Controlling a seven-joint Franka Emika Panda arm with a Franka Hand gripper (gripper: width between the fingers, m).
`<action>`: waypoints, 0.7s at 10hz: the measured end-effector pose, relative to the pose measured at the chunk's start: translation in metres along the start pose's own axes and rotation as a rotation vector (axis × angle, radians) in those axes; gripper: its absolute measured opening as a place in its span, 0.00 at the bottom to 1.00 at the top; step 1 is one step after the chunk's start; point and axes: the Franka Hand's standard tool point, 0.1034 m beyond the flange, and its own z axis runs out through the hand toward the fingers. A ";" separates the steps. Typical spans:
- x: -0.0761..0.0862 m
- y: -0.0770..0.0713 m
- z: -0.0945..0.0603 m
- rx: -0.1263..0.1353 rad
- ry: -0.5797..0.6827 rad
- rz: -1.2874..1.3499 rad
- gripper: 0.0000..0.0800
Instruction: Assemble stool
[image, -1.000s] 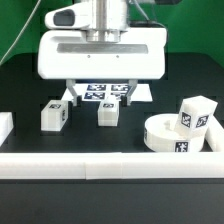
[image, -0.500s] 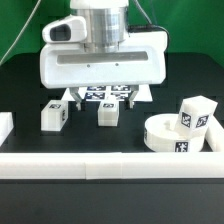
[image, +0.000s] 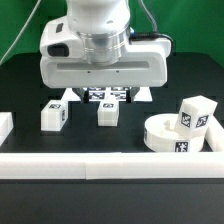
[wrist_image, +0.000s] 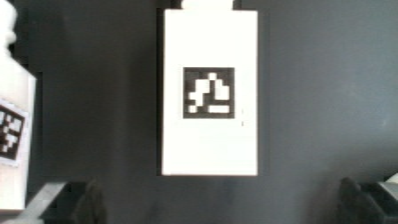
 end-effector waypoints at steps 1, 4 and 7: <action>-0.008 -0.001 0.004 0.008 -0.080 0.000 0.81; -0.002 0.005 0.019 0.004 -0.253 0.004 0.81; -0.006 0.007 0.036 0.004 -0.424 0.021 0.81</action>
Offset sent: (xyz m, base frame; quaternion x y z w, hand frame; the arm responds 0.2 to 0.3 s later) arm -0.0003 -0.0094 -0.0130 -0.0218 -0.1238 -0.0033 0.9921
